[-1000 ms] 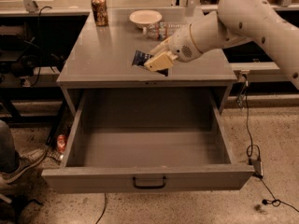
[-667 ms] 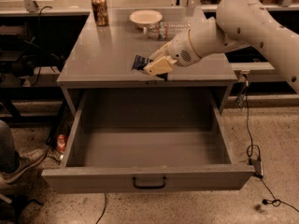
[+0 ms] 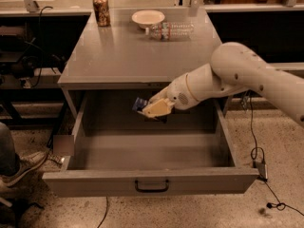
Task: Place rxbar blueberry into top drawer
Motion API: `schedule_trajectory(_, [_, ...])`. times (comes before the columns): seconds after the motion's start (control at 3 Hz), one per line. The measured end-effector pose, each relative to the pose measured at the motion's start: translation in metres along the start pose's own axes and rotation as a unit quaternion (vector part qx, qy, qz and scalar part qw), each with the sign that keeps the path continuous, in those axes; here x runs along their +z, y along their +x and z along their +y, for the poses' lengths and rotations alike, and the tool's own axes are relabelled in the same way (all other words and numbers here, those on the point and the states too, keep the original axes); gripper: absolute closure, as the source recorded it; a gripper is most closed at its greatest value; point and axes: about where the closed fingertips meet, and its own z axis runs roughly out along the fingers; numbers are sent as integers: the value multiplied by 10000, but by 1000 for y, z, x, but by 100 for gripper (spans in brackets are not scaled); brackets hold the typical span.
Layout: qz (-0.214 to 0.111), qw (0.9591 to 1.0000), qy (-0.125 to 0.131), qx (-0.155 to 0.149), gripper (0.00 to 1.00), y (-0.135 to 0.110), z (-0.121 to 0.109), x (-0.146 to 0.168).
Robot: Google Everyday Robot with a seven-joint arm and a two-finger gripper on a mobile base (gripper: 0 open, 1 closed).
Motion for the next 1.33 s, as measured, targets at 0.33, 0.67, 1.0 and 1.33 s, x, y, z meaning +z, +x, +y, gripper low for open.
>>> schedule_trajectory(0.33, [67,9988,-328,347,100,36,17,45])
schedule_trajectory(0.67, [-5,9977,-440,524,100,62,10,103])
schedule_trajectory(1.0, [-84,9979,-410,501,100,65,-1,131])
schedule_trajectory(1.33, [-172,9990,-192,352,82,57,-15,142])
